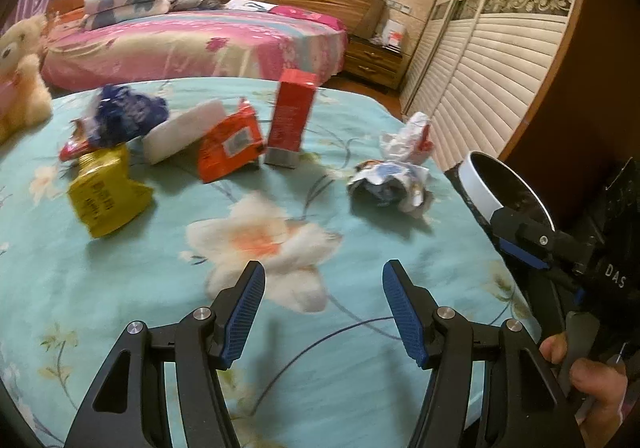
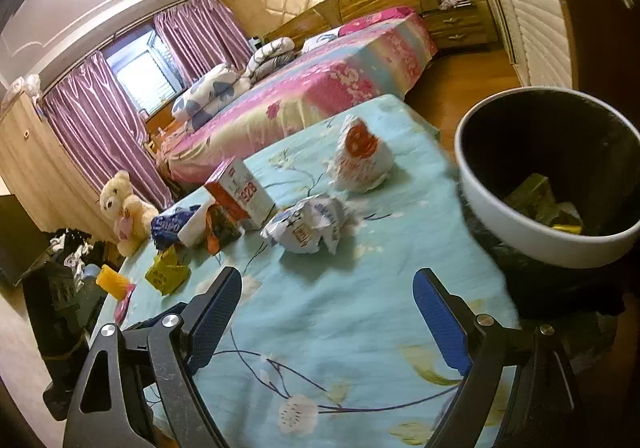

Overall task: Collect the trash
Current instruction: 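Move both open tools back over the table toward the remaining wrappers, then grasp the yellow snack bag with the left tool while the right tool grasps a crumpled wrapper, then carry the yellow bag and crumpled wrapper over the black bin and open both tools, then move both open tools back over the bed toward the red juice box, then grasp the red juice box with the left tool while the right tool grasps the white crumpled bag, then carry the juice box and white bag over the black bin and open both tools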

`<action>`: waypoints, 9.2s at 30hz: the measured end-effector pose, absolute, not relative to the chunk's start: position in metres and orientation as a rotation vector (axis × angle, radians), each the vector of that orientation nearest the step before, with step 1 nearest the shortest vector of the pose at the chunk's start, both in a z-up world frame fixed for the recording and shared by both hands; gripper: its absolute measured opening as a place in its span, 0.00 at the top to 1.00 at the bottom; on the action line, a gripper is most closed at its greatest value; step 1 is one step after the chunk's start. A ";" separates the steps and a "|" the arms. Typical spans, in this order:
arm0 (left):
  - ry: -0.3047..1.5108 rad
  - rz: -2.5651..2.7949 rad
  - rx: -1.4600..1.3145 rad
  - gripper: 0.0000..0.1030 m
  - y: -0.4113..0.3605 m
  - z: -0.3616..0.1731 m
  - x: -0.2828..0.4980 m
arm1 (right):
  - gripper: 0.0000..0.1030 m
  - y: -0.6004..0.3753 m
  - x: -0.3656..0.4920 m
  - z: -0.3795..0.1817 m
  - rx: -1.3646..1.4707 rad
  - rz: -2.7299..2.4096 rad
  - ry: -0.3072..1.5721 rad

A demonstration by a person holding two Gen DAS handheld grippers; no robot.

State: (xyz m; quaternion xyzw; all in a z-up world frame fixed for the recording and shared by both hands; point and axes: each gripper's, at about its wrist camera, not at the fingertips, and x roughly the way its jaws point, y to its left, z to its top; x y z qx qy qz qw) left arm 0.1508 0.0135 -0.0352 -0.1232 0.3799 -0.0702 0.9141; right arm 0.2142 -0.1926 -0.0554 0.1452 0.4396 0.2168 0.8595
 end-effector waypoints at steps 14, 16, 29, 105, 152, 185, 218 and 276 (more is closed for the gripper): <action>0.789 -0.005 -0.316 0.38 0.070 -0.044 0.139 | 0.11 -0.162 0.223 -0.074 0.270 0.481 0.973; 0.788 0.016 -0.322 0.35 0.077 -0.044 0.139 | 0.11 -0.158 0.226 -0.075 0.263 0.483 0.974; 0.771 0.131 -0.350 0.26 0.125 -0.040 0.162 | 0.11 -0.140 0.265 -0.078 0.238 0.455 0.973; 0.782 -0.404 -0.104 0.98 -0.082 -0.027 0.195 | 0.82 -0.288 0.210 -0.044 0.333 0.302 0.840; 0.801 -0.588 0.013 0.97 -0.189 -0.036 0.295 | 0.78 -0.367 0.278 -0.060 0.369 0.152 0.901; 0.798 -0.319 -0.170 0.42 -0.066 -0.036 0.219 | 0.14 -0.293 0.249 -0.041 0.301 0.246 0.864; 0.740 -0.108 -0.172 0.36 0.035 -0.030 0.243 | 0.12 -0.171 0.279 -0.076 0.214 0.404 0.936; 0.691 -0.372 -0.054 0.72 -0.033 -0.019 0.228 | 0.60 -0.247 0.240 -0.036 0.305 0.338 0.815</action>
